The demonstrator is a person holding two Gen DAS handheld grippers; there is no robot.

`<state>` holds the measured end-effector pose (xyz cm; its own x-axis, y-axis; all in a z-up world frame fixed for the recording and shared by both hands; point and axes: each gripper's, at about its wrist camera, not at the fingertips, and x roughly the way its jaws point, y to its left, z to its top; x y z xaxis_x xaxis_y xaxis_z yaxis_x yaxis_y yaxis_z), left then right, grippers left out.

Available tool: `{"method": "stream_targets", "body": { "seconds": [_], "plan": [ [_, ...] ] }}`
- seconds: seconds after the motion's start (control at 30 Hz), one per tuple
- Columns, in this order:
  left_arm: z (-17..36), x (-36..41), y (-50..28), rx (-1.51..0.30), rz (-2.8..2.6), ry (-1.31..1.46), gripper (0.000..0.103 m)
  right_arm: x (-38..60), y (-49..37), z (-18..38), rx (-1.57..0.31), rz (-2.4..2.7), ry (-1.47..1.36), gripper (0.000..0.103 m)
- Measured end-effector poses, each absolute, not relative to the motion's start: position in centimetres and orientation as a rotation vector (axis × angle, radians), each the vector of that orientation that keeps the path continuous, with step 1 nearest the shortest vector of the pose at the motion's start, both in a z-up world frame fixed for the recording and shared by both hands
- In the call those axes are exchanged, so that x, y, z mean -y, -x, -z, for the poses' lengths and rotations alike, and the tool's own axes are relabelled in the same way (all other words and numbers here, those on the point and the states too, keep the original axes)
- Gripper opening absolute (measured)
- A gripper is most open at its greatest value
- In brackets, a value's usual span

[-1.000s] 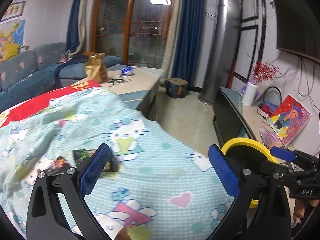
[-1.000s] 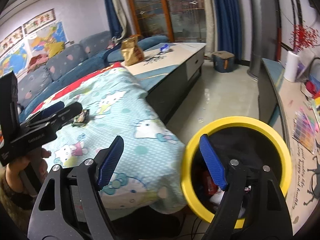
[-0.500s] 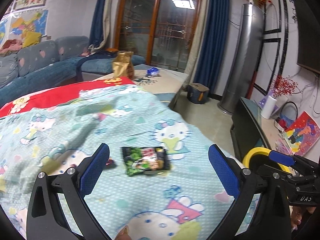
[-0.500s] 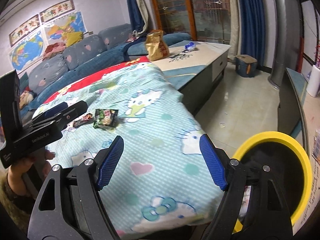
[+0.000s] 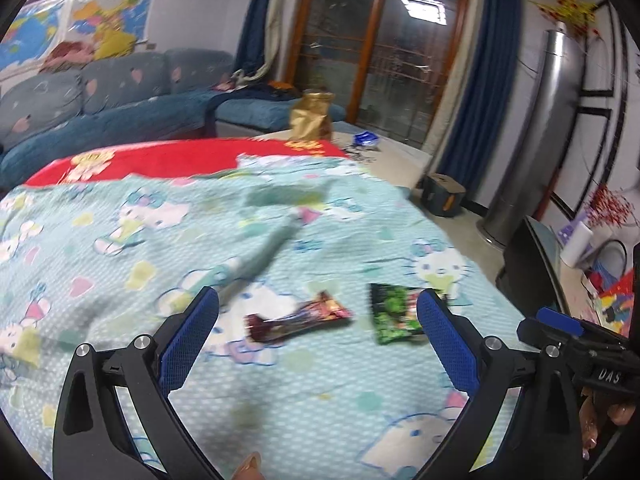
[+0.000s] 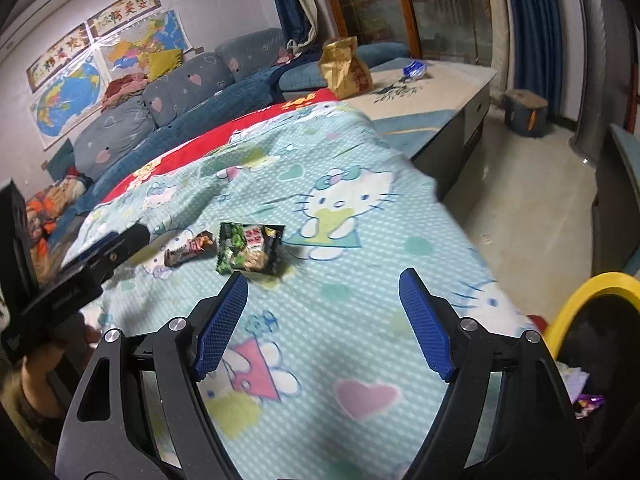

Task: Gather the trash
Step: 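Grasp the brown chocolate bar with the left tool while the right tool grasps the green packet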

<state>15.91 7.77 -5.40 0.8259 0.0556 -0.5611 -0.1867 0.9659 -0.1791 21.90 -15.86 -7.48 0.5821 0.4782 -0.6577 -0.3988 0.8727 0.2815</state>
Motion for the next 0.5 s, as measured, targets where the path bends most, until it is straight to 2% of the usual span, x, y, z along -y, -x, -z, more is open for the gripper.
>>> {"method": "stream_targets", "body": {
  "seconds": [0.33, 0.4, 0.5],
  "plan": [
    [8.3, -11.7, -16.9, -0.669, -0.127, 0.38, 0.093, 12.4, -25.5, 9.7, -0.88, -0.56, -0.141, 0.069],
    [8.8, -11.8, -17.3, -0.686, -0.117, 0.398, 0.082, 11.9, -26.1, 10.0, -0.893, -0.571, -0.138, 0.066],
    [9.5, -12.3, -17.8, -0.706, -0.101, 0.438, 0.075, 10.9, -27.0, 10.9, -0.934, -0.605, -0.165, 0.056]
  ]
}}
